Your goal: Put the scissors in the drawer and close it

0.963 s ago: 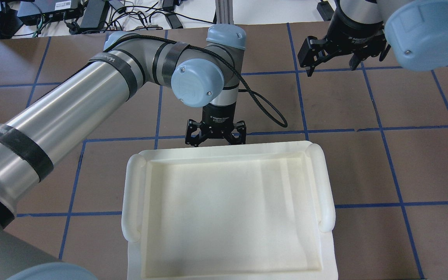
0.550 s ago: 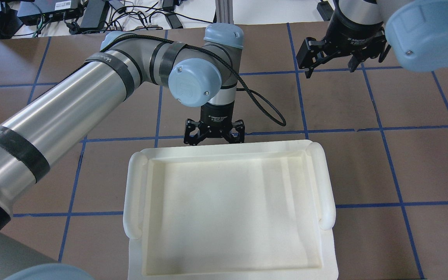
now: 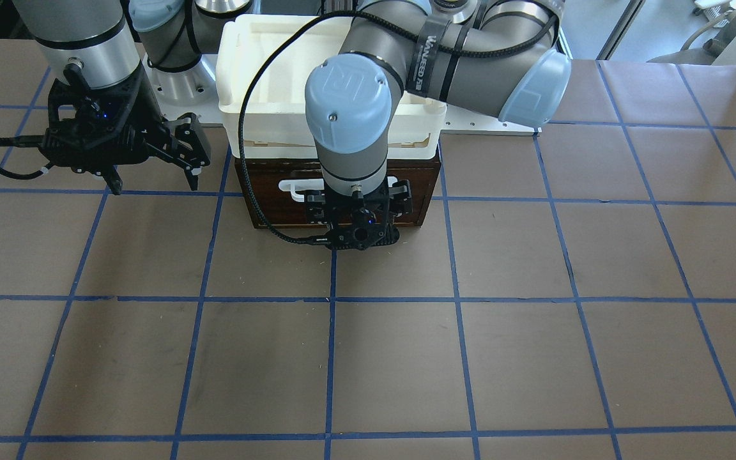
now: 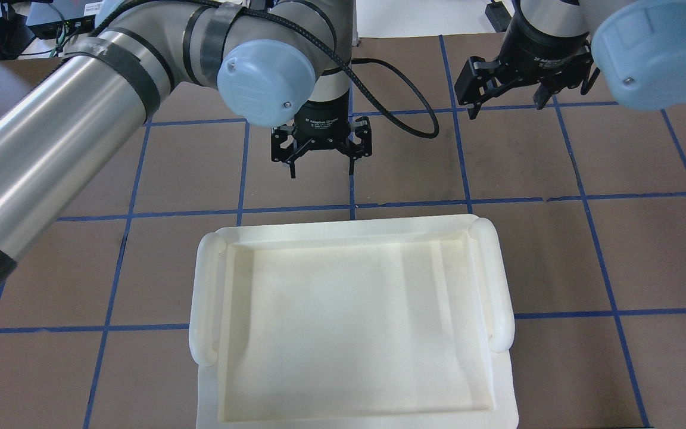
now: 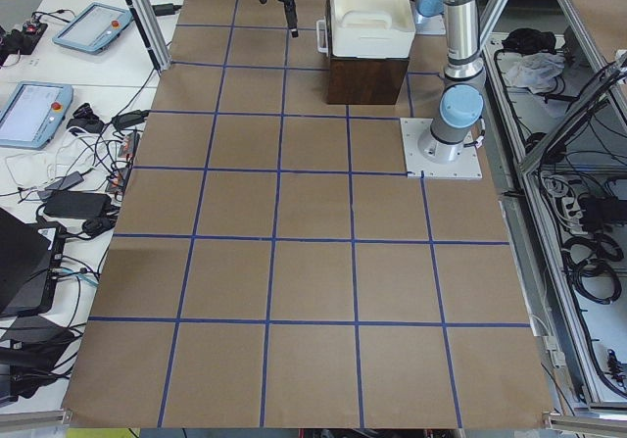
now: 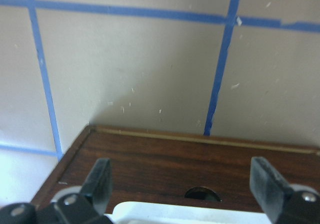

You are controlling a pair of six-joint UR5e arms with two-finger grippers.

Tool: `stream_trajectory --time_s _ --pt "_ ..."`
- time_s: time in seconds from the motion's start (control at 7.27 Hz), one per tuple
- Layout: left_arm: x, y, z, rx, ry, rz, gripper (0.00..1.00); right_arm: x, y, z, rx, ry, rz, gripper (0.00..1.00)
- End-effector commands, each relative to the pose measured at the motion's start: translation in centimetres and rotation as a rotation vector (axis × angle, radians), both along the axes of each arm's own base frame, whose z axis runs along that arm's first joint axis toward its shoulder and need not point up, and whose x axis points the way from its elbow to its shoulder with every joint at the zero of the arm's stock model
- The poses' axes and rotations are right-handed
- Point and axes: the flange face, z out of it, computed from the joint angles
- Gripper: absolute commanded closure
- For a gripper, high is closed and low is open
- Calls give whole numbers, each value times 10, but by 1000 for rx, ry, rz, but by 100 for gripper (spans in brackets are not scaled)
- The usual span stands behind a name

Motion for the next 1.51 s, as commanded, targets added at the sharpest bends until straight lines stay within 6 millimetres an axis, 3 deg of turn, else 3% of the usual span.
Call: stream_trajectory --time_s 0.0,0.28,0.41,0.83,1.1,1.38 --pt "10 21 59 -96 32 -15 0 1 1 1 -2 -5 3 0" --pt "15 38 82 -131 49 -16 0 1 1 1 -2 -4 3 0" --pt "15 37 81 -140 51 -17 0 0 -1 0 1 -4 1 0" --pt "36 62 100 -152 51 -41 0 0 0 -1 4 -5 0 0" --pt "73 84 101 -139 55 -9 0 0 1 -1 9 -5 -2 0" --pt "127 79 125 -179 80 8 0 0 1 -1 7 -2 2 0"
